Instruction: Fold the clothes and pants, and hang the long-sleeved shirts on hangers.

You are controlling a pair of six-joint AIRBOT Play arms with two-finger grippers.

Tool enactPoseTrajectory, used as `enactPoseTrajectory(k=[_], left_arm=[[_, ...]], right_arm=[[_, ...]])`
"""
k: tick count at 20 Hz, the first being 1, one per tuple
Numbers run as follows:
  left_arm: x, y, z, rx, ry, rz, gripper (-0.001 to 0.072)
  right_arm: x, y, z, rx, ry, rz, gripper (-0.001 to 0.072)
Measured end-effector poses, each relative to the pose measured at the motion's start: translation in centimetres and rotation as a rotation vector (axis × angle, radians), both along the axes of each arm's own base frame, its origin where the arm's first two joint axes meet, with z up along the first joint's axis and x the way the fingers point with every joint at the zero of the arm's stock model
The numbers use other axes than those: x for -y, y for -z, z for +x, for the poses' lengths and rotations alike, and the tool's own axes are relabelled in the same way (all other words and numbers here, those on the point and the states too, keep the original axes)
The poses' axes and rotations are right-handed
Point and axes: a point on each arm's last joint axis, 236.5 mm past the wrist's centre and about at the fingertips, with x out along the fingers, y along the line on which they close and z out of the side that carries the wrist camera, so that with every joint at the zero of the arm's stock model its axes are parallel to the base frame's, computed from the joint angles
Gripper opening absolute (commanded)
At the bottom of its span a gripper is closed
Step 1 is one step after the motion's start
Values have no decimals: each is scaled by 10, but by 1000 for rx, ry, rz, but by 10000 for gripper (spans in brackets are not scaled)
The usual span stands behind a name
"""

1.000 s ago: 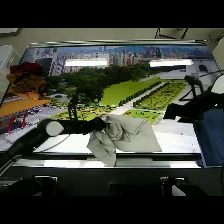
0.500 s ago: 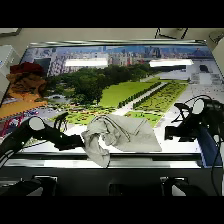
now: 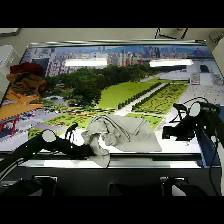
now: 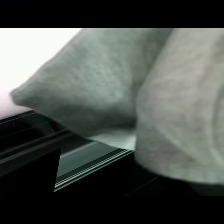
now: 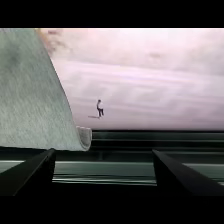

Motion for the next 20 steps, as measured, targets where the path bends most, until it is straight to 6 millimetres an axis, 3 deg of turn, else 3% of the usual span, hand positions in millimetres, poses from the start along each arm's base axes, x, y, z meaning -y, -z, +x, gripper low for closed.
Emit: enactPoseTrajectory(k=[1,3,5,6,9,15,16,18,19,20], left_arm=[[9,1,1,5,-13,-13,578],[21,5,1,15,-24,-24,544],[28,12,0,27,-29,-11,58],[29,16,-1,32,-23,2,28],[36,15,-2,44,-20,-9,26],[42,4,1,79,-16,-37,25],[43,1,2,88,-17,-44,25],[44,-5,3,108,-15,-55,25],[44,-8,4,120,-12,-59,24],[44,-11,5,134,-9,-63,24]], right_arm=[[0,2,1,-2,7,-1,710],[0,5,2,-7,16,-1,711],[-1,7,1,-11,21,0,712],[-1,9,0,-16,21,1,714],[-4,21,-13,-54,28,10,717],[-33,48,-37,-102,59,129,705],[-40,50,-37,-96,71,156,652],[-51,51,-34,-80,96,199,429],[-57,51,-31,-72,112,222,271],[-63,50,-30,-66,125,247,61]])
